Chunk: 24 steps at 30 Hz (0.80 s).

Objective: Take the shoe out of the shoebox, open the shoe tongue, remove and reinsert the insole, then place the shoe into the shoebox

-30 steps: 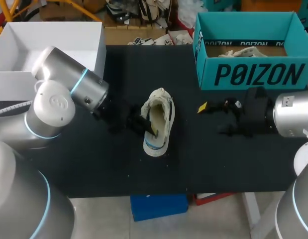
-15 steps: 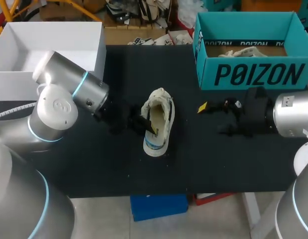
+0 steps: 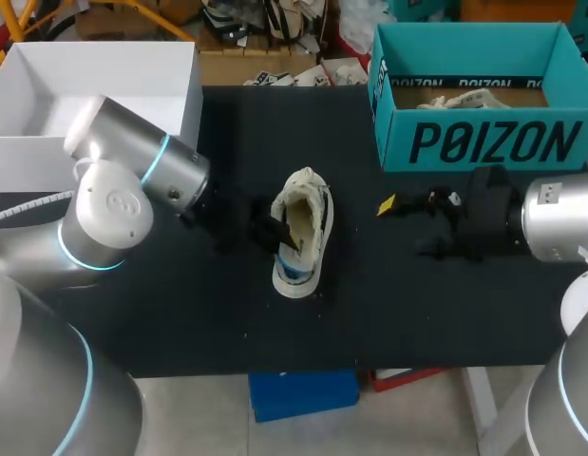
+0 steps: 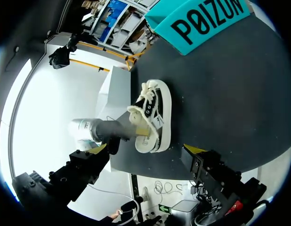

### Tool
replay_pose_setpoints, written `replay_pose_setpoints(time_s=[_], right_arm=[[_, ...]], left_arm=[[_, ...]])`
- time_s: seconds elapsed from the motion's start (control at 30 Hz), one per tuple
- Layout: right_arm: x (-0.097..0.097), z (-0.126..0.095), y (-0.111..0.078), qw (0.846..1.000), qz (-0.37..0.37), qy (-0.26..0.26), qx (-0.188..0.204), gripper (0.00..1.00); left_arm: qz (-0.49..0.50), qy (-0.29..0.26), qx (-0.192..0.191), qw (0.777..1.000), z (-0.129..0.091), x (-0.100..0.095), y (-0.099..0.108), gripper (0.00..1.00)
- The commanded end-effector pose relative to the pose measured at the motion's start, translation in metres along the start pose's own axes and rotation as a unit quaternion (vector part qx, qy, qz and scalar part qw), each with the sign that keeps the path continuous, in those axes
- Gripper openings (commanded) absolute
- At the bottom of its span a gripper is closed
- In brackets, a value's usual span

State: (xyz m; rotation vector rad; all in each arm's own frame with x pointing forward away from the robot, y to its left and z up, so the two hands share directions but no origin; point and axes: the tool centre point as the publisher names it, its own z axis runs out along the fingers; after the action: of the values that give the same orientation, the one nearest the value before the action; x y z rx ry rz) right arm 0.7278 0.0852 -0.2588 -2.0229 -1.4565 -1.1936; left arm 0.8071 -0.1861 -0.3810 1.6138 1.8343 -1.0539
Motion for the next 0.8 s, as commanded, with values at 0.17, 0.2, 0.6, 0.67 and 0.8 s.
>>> replay_pose_setpoints(time_s=[0.17,0.2,0.6,0.67,0.8], right_arm=[[0.000,0.001,0.000,1.000,0.000,0.000,0.000,1.00],[0.000,0.001,0.000,1.000,0.000,0.000,0.000,1.00],[0.000,0.001,0.000,1.000,0.000,0.000,0.000,1.00],[0.000,0.001,0.000,1.000,0.000,0.000,0.000,1.00],[0.000,0.001,0.000,1.000,0.000,0.000,0.000,1.00]], left_arm=[[0.004,0.000,-0.001,1.000,-0.003,-0.007,-0.010,0.99],[0.005,-0.003,0.000,1.000,-0.005,-0.008,-0.013,0.99],[0.020,-0.012,0.015,1.000,-0.010,-0.014,-0.039,0.49],[0.021,-0.010,0.018,1.000,-0.010,-0.014,-0.041,0.44],[0.022,-0.003,0.023,0.999,-0.011,-0.013,-0.043,0.26]])
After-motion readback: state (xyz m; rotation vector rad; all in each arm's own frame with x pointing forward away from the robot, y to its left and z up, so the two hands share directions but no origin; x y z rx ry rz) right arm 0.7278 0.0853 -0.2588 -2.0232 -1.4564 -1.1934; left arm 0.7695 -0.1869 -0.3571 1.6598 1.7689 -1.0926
